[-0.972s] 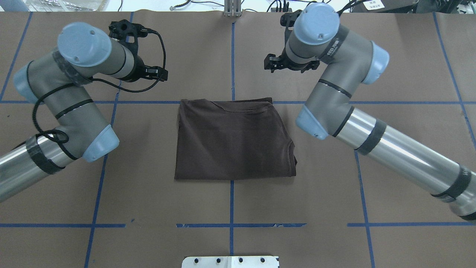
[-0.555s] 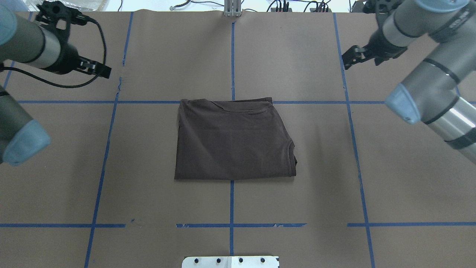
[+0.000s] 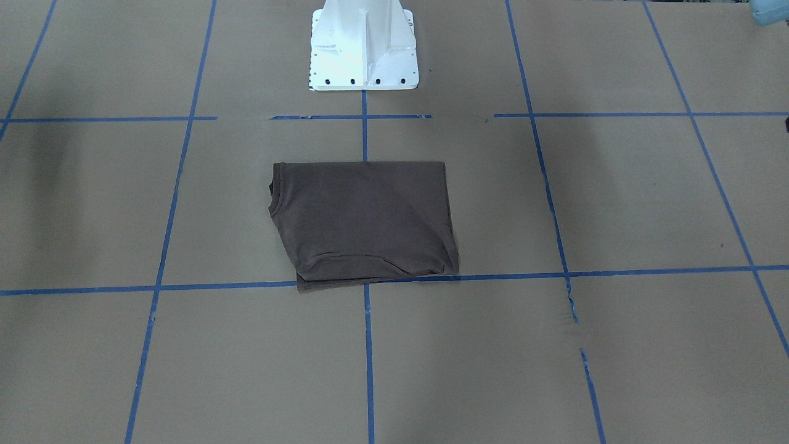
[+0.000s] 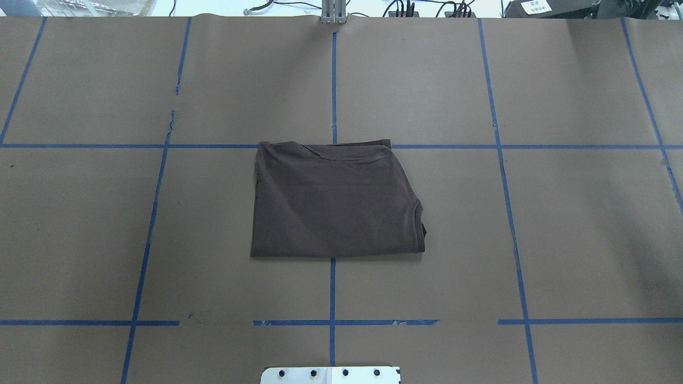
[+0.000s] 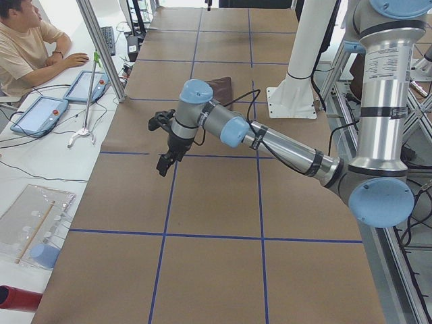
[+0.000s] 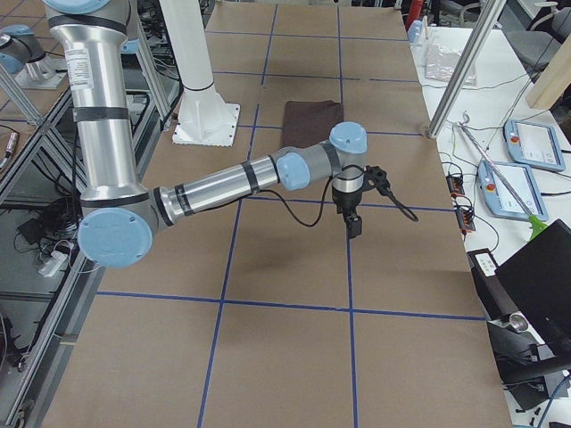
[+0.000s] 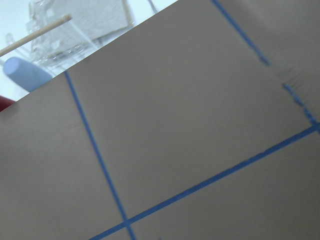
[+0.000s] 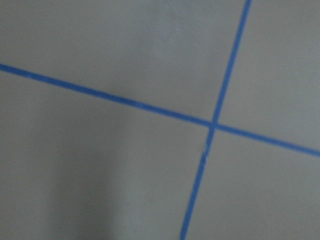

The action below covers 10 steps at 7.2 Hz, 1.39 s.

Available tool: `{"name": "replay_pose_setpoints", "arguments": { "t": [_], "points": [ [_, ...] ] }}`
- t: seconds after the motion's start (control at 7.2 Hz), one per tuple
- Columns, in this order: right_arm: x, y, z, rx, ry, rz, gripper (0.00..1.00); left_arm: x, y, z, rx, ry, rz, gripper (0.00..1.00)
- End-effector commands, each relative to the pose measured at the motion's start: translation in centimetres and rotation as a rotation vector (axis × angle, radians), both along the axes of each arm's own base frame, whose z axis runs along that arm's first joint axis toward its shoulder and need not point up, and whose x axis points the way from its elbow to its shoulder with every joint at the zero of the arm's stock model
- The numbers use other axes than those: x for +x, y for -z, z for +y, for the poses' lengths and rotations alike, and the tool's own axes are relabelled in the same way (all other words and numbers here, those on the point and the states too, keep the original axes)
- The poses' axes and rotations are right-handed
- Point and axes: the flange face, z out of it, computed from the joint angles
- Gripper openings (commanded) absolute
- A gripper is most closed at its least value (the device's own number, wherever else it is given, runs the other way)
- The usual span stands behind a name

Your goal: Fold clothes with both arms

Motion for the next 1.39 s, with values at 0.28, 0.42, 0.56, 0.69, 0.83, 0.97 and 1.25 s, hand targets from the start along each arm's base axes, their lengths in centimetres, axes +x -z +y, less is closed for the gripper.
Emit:
{"name": "replay_pose_setpoints", "arguments": {
  "t": [0.28, 0.42, 0.56, 0.69, 0.83, 0.97, 1.25],
  "points": [
    [6.2, -8.4, 12.5, -0.128, -0.089, -0.085, 1.0, -7.1, -13.1, 7.7, -0.274, 0.066, 0.223, 1.0],
    [5.9, -6.7, 12.0, -0.12, -0.11, -0.121, 1.0, -6.9, -14.2, 8.6, -0.316, 0.065, 0.247, 1.0],
    [5.5, -5.3, 11.5, -0.137, -0.148, -0.125, 1.0, -6.9, -14.1, 9.0, -0.394, 0.074, 0.253, 1.0],
    [5.3, -5.1, 11.4, -0.13, -0.14, -0.113, 1.0, -6.8, -14.2, 9.1, -0.413, 0.074, 0.258, 1.0],
    [5.2, -5.3, 11.4, -0.132, -0.138, -0.111, 1.0, -6.8, -13.5, 8.8, -0.407, 0.079, 0.257, 1.0],
    [5.2, -5.3, 11.4, -0.132, -0.138, -0.111, 1.0, -6.9, -13.3, 8.7, -0.4, 0.079, 0.247, 1.0],
    [5.3, -5.3, 11.4, -0.131, -0.138, -0.111, 1.0, -6.9, -13.0, 8.6, -0.383, 0.071, 0.246, 1.0]
  ]
}}
